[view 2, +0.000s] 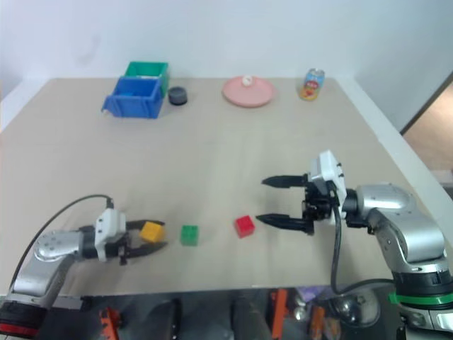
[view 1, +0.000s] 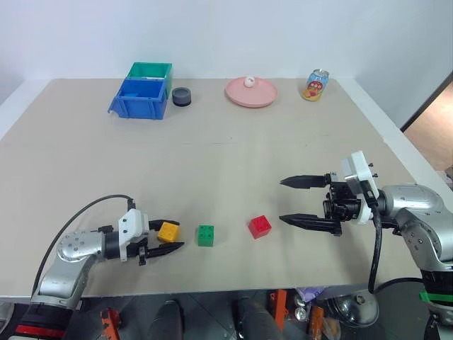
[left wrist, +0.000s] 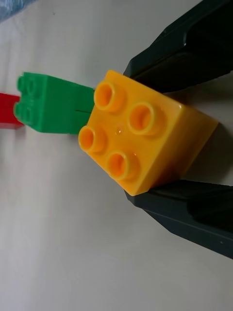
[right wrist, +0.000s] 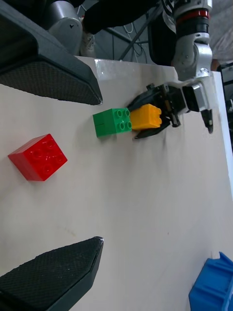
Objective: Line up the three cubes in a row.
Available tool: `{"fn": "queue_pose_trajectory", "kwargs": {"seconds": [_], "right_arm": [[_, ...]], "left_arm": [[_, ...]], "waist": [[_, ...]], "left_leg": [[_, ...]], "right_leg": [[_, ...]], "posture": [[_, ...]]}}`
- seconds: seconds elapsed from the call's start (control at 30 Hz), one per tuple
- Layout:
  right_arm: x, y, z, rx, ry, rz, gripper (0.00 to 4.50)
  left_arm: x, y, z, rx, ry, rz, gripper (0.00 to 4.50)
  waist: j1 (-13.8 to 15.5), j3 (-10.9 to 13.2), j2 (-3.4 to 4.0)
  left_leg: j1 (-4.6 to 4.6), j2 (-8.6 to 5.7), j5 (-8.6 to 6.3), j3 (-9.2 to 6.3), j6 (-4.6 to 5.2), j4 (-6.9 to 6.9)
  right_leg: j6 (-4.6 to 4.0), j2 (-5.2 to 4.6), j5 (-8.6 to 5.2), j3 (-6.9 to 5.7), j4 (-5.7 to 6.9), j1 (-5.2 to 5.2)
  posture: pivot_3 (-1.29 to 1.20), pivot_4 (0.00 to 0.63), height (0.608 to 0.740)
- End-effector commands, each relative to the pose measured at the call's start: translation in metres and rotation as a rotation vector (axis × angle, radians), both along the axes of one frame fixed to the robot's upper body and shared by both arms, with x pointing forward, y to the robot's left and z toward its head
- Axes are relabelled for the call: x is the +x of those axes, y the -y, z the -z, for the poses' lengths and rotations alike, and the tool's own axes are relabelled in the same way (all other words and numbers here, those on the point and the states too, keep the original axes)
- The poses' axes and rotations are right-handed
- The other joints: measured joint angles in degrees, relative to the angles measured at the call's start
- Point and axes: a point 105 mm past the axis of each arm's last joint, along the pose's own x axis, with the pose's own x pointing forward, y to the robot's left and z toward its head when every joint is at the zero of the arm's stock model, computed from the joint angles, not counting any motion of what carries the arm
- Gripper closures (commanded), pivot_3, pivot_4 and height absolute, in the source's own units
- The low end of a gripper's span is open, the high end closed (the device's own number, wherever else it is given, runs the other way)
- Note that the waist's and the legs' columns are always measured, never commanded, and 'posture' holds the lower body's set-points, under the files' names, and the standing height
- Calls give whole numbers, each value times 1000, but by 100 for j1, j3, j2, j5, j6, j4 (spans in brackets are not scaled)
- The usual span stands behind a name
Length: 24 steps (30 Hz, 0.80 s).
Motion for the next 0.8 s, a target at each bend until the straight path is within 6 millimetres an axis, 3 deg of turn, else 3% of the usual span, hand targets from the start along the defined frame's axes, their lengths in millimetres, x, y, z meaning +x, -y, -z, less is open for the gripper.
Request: {"fn": "queue_pose_trajectory", "kwargs": {"seconds": [0.03, 0.8], "right_arm": [[-5, 0, -11, -2, 50, -14, 0], [-18, -6, -3, -35, 26, -74, 0]], "left_arm": [[0, -3, -5, -26, 16, -36, 2550], [-2, -4, 3, -31, -19, -103, 2550]], "waist": [[0, 0, 1], [-1, -3, 5]], "left_leg": [[0, 0, 0, 0, 0, 0], [2, 0, 0, 3, 0, 0]], "right_leg": [[0, 0, 0, 1, 0, 0], [0, -1, 0, 2, 0, 1]], "posture": [[0, 150, 736], [0, 150, 736]]}}
